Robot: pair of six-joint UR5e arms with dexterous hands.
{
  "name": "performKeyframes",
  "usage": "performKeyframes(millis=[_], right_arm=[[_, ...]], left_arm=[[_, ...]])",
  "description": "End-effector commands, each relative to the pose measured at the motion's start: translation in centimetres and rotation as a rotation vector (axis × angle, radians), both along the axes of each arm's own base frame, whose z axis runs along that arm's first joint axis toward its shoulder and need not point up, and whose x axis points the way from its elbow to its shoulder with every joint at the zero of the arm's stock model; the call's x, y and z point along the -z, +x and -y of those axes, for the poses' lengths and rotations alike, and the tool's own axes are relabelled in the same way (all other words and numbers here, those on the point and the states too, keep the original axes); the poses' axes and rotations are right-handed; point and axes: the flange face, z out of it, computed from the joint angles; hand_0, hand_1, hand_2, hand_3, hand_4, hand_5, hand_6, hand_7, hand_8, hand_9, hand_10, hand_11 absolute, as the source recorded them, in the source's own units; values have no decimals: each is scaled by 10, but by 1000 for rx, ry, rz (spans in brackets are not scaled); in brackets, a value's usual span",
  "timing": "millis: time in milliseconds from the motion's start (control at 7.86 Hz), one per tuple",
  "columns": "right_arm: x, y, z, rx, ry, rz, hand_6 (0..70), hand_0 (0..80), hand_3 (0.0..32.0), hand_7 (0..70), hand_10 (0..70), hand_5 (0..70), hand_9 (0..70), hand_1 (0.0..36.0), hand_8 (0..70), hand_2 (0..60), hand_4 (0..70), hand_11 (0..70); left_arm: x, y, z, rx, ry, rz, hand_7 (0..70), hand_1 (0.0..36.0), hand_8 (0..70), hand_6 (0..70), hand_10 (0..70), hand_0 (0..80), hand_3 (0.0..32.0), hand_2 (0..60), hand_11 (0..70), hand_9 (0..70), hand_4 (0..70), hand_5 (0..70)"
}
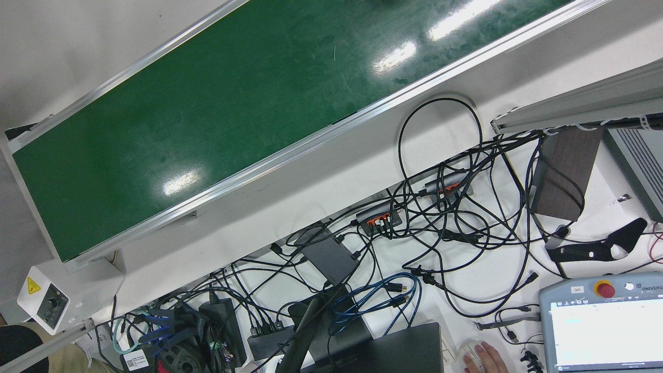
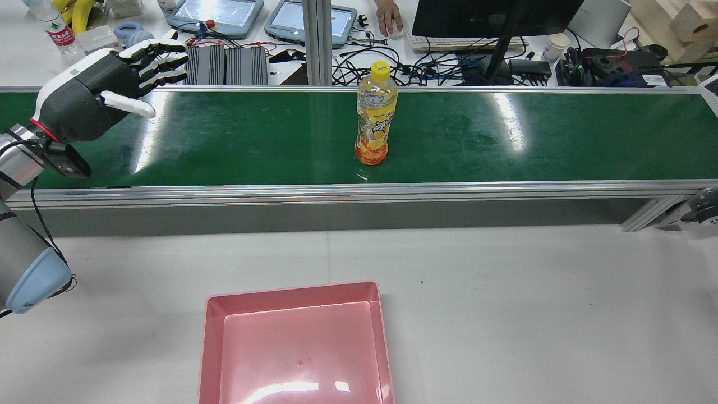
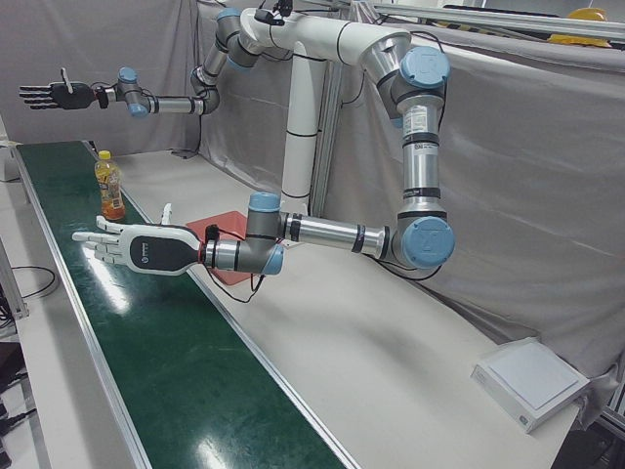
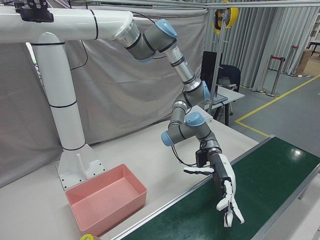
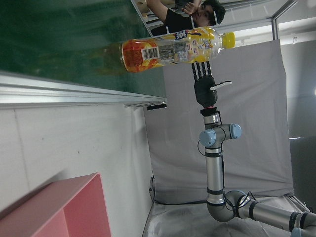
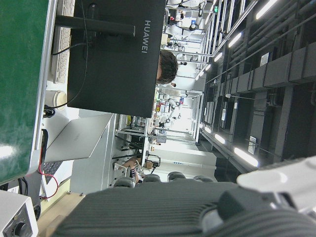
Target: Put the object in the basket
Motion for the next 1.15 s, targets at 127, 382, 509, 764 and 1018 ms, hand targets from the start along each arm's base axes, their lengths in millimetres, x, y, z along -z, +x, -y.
performKeyframes(millis=[127, 382, 509, 764, 1018], right_arm=[[-1, 0, 0, 0, -1, 1, 0, 0, 0, 0, 0, 0, 0, 0, 0, 0, 0, 0], [0, 0, 0, 0, 0, 1, 0, 0, 0, 0, 0, 0, 0, 0, 0, 0, 0, 0], [0, 0, 0, 0, 0, 1, 0, 0, 0, 0, 0, 0, 0, 0, 0, 0, 0, 0], [0, 0, 0, 0, 0, 1, 0, 0, 0, 0, 0, 0, 0, 0, 0, 0, 0, 0], [-1, 0, 0, 0, -1, 1, 0, 0, 0, 0, 0, 0, 0, 0, 0, 0, 0, 0]], left_arm=[[-1, 2, -1, 0, 0, 3, 21, 149, 110, 20, 101, 530, 24, 2, 163, 116, 135, 262], [-1, 1, -1, 0, -1, 1, 20, 157, 107, 18, 99, 539, 22, 0, 160, 112, 134, 259], [-2, 0, -1, -1, -3, 1, 21, 153, 107, 17, 101, 533, 22, 2, 163, 112, 134, 261], [-2, 5, -4, -12, 4, -9, 20, 153, 110, 17, 104, 528, 22, 22, 166, 115, 128, 263], [-11, 5, -7, -36, 4, -58, 25, 194, 108, 22, 108, 575, 12, 24, 177, 115, 137, 245]])
